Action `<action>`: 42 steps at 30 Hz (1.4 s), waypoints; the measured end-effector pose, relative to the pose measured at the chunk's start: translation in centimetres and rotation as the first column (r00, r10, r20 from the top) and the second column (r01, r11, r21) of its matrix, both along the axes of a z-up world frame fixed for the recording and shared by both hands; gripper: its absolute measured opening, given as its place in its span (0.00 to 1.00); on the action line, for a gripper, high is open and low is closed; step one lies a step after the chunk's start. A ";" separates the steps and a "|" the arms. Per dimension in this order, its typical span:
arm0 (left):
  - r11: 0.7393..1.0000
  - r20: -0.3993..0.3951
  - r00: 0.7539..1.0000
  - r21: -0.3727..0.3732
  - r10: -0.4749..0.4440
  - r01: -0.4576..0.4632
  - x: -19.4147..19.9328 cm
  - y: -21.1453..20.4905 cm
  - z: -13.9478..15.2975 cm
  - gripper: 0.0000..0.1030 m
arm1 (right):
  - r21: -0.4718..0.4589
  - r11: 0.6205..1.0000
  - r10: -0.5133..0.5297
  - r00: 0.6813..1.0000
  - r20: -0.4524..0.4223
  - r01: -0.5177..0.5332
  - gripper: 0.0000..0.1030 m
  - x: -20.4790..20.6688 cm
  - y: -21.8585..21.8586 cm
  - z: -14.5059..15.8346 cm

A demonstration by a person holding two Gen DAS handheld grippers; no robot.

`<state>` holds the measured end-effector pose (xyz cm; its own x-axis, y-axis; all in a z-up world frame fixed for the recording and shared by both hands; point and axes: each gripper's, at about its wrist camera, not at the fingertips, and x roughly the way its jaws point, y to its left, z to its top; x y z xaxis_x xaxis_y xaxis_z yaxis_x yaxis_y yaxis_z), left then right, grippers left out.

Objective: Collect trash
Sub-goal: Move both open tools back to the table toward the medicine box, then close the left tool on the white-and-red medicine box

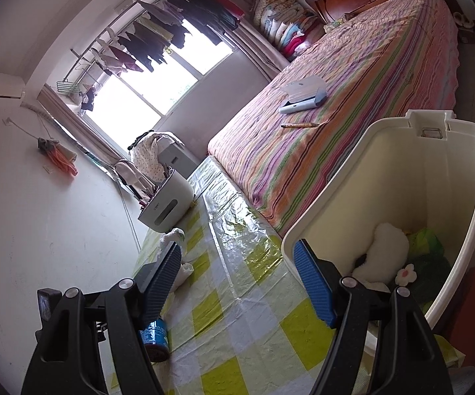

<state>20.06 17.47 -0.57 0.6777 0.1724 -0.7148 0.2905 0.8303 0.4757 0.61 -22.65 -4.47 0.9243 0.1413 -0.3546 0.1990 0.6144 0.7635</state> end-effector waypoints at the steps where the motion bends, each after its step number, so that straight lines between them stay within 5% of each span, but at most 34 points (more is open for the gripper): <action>1: 1.000 -0.009 1.000 0.024 -0.011 0.012 0.3 -0.3 -0.3 0.92 | 0.003 1.000 0.006 1.000 -0.005 -0.005 0.67 0.1 0.1 -0.1; 20: 0.978 -0.241 0.970 0.201 -0.013 0.063 6.8 -2.3 -4.7 0.92 | 0.065 0.997 0.047 0.998 -0.032 -0.045 0.67 1.0 0.2 -1.0; 25: 0.985 -0.254 0.967 0.159 -0.021 0.063 7.4 -1.9 -5.0 0.90 | 0.073 0.995 0.066 0.997 -0.041 -0.063 0.67 1.6 0.7 -1.2; 28: 0.991 -0.273 0.962 0.121 -0.023 0.058 7.5 -1.4 -5.1 0.72 | 0.063 0.995 0.081 0.996 -0.046 -0.078 0.67 1.9 1.3 -1.2; 35: 0.998 -0.219 0.976 0.049 -0.018 0.030 6.6 0.1 -4.5 0.69 | 0.014 0.983 0.183 0.979 -0.089 -0.182 0.67 4.2 3.6 -0.9; 42: 0.994 -0.143 0.989 -0.097 0.026 -0.041 5.2 2.4 -3.6 0.67 | -0.093 0.879 0.448 0.875 -0.182 -0.469 0.67 8.3 10.1 -0.4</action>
<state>25.22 19.85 -4.17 0.5634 0.1165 -0.8179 0.3202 0.8819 0.3461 8.94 -12.51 -4.91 0.7009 0.4792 -0.5284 -0.0234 0.7558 0.6544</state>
